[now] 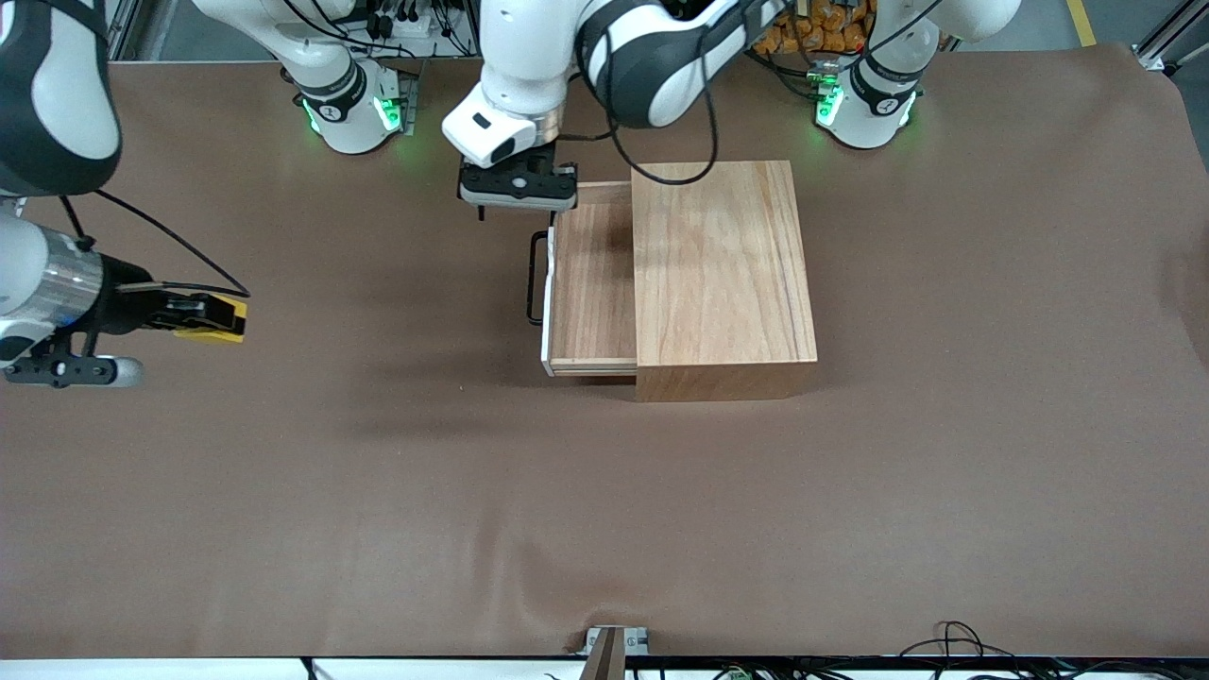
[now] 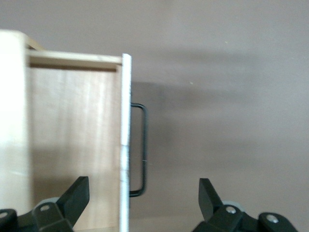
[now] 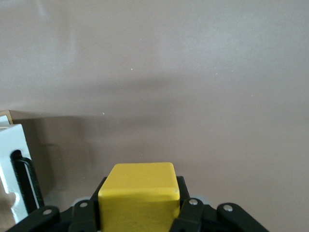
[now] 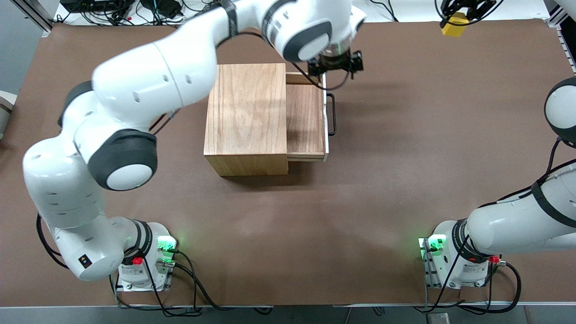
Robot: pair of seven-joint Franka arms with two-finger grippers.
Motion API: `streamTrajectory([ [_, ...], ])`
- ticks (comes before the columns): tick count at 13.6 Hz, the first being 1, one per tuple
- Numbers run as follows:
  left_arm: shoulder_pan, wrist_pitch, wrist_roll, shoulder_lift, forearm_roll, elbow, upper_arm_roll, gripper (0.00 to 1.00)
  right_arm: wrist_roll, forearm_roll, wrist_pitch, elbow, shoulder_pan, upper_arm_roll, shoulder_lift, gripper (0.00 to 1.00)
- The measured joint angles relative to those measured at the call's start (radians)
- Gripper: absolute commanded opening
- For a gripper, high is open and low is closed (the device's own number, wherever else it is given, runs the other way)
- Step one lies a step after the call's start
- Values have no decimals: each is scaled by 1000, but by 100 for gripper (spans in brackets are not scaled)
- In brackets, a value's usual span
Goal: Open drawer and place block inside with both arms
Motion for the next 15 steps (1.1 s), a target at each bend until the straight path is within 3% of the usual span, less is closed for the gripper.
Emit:
streamTrajectory([
  [4, 78, -140, 104, -91, -3, -16, 1, 100, 154, 62, 4, 0, 58, 0, 3, 17],
  [7, 132, -188, 161, -149, -3, -57, 1, 100, 317, 55, 59, -2, 190, 1, 8, 17],
  [11, 260, -216, 270, -246, -9, -145, 2, 100, 503, 40, 258, -86, 366, 1, 25, 18],
  [15, 381, -303, 423, -319, -16, -174, 2, 100, 735, -67, 444, -159, 533, 1, 96, 18],
])
